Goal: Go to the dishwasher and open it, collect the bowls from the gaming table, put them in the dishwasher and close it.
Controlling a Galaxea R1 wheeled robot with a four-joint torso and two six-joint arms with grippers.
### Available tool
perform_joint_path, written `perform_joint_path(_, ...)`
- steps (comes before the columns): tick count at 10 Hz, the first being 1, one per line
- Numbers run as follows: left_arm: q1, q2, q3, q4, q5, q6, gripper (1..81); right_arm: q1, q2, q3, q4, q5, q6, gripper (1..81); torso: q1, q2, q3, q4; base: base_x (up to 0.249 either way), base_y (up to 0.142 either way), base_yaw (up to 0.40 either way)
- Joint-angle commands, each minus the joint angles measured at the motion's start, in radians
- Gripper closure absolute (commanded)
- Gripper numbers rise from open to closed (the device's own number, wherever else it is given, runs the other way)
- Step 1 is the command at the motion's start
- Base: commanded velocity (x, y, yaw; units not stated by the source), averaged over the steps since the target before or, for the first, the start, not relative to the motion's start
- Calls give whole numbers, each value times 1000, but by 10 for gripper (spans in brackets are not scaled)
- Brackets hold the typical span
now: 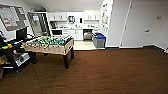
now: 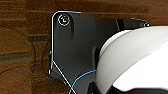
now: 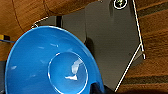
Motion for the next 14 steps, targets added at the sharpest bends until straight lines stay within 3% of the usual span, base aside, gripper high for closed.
perform_joint_path(1, -32, -12, -1, 4, 21, 0, 811, 33, -2, 3, -10, -23, 0, 811, 0, 0, 0, 0, 110, -82, 0)
perform_joint_path(14, -32, -17, -1, 5, 14, 0, 811, 35, 4, 3, -10, -23, -2, 811, 1, 0, 0, 0, 115, -78, 0)
